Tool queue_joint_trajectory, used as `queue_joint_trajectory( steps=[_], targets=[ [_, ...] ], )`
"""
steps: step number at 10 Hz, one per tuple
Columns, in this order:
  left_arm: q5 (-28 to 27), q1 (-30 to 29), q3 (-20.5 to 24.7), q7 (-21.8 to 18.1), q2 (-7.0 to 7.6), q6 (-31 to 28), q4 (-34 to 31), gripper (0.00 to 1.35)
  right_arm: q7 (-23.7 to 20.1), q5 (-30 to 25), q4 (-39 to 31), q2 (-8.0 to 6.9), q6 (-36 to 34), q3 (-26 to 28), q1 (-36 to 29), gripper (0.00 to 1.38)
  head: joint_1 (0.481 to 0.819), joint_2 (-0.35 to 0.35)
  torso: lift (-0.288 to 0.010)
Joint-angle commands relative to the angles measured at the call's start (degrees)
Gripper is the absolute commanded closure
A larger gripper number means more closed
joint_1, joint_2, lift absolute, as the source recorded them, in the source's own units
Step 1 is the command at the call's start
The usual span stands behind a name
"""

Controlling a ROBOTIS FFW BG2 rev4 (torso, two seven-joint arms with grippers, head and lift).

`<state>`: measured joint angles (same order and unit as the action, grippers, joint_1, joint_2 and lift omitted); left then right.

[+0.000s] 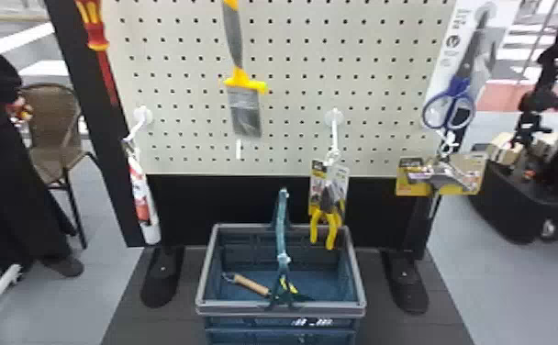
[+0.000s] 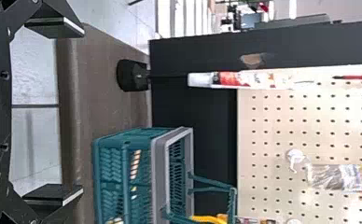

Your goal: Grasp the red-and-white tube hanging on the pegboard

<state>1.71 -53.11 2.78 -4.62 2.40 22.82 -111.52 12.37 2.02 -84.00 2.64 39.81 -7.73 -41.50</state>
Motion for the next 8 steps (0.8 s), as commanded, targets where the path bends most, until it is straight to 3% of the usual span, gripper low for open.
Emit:
queue_joint_trajectory(
  steps=[1,5,6,8],
  targets=[
    [1.5,2.9,2.9,-3.8,-0.02,-3.6,-1.3,0.13,-0.1,0.0,0.0,0.0,0.0,0.0,0.0,0.26,0.549,0.0,-0.1],
    [-1.7,13.7,9.8,-13.8,-0.64,-9.7,-0.9,0.13,-0.1,0.0,0.0,-0.09,0.0,0.0,0.0,0.26,0.549,0.0,-0.1],
    [-1.9,17.0,11.0,-16.5,-0.38,-11.6,0.3,0.13,-0.1,0.0,0.0,-0.09,0.0,0.0,0.0,0.26,0.549,0.0,-0.1],
    [-1.9,22.8,11.8,-17.7,0.77,-12.4,3.3,0.13,-0.1,0.0,0.0,-0.09,0.0,0.0,0.0,0.26,0.549,0.0,-0.1]
  ],
)
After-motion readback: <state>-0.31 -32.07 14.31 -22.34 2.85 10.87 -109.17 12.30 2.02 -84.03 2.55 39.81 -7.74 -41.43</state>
